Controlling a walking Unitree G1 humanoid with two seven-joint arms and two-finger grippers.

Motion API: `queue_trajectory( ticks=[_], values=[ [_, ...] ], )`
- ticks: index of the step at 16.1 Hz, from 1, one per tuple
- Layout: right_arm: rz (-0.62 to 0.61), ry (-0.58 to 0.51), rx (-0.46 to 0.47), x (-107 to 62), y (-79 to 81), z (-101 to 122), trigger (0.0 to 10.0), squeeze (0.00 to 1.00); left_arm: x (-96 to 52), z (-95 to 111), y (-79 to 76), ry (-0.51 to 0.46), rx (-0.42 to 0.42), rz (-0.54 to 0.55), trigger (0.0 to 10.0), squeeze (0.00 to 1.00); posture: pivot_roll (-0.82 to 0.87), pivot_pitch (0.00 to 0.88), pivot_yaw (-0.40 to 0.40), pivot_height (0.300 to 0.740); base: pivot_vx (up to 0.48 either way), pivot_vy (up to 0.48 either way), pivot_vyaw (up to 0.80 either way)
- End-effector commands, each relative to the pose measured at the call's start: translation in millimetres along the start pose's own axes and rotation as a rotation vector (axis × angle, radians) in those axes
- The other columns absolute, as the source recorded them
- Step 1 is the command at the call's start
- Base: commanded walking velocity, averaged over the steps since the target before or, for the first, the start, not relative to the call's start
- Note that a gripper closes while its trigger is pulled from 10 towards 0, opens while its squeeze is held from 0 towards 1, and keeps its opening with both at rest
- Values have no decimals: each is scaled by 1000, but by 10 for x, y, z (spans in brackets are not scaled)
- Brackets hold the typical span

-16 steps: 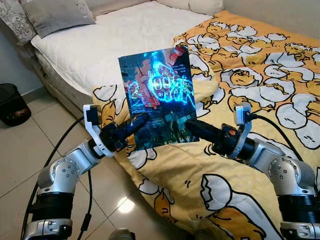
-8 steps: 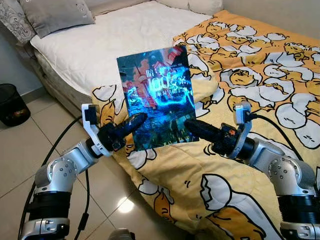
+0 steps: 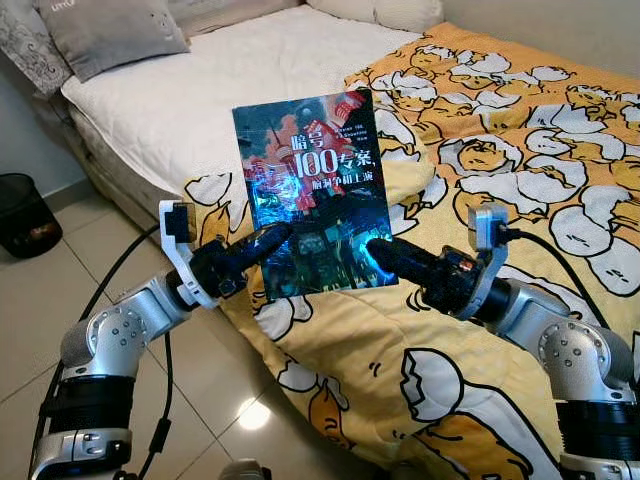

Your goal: Clean up the room

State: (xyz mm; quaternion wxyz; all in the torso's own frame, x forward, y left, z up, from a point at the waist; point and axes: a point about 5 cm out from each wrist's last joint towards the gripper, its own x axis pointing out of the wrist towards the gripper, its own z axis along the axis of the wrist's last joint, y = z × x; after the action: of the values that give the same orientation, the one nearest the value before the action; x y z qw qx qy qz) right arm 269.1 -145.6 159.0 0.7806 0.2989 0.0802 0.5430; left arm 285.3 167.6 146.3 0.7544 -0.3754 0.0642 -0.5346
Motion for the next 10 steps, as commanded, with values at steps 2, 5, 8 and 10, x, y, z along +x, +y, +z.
queue_trajectory(
  ticks=[2, 5, 8, 10],
  values=[
    [42, -9, -52, 93, 88, 73, 10000, 0, 69, -10, -55, 55, 17, -39, 0, 0, -24, 0, 39, 740, 0, 0, 0],
    [44, 9, -51, 116, 89, 50, 10000, 0, 81, -6, -70, 62, 25, -48, 0, 0, -21, 0, 35, 740, 0, 0, 0],
    [10, 76, -42, 115, 40, -31, 2980, 0, 80, 11, -64, 71, 53, -40, 0, 0, -21, 0, 34, 740, 0, 0, 0],
    [-19, 97, -45, 103, -2, -64, 0, 0, 79, 21, -60, 69, 56, -39, 0, 0, -21, 0, 34, 740, 0, 0, 0]
  ],
)
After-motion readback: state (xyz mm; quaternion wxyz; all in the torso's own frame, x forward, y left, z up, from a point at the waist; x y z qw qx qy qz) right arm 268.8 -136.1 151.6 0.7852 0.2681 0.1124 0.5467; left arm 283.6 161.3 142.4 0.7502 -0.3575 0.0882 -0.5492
